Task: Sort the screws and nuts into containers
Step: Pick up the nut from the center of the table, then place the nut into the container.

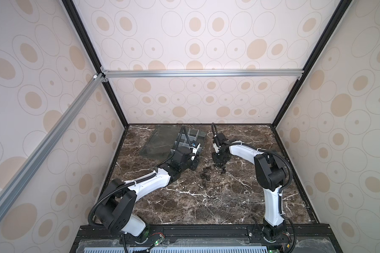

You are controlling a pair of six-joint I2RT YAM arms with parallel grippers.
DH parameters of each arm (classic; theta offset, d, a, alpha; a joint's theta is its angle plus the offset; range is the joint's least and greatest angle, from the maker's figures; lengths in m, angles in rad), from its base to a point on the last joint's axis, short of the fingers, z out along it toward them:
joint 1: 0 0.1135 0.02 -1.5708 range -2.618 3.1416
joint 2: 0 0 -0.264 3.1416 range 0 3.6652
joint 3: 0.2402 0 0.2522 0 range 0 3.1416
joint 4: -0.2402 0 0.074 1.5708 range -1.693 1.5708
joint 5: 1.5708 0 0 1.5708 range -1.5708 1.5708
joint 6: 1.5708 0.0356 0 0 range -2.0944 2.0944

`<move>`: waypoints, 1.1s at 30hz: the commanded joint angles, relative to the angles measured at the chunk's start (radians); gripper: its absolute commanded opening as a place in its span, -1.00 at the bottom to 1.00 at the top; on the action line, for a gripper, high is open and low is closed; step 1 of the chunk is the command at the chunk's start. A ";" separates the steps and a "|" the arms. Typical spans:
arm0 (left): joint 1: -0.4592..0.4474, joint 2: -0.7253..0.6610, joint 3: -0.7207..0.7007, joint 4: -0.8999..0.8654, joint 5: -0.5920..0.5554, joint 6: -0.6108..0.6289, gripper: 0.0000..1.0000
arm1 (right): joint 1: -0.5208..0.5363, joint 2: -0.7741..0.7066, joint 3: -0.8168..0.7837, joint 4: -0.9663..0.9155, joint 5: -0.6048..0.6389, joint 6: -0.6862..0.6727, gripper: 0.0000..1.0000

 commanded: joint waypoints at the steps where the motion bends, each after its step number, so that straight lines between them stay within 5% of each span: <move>1: -0.006 -0.029 0.016 0.011 -0.011 0.024 0.11 | 0.012 0.009 -0.003 -0.023 0.007 0.002 -0.67; 23: 0.044 -0.101 -0.022 0.100 -0.045 -0.042 0.15 | 0.052 -0.202 0.076 -0.107 -0.032 -0.002 -0.68; 33: 0.107 -0.203 -0.115 0.122 -0.050 -0.089 0.16 | 0.163 -0.062 0.261 -0.084 -0.127 0.007 -0.67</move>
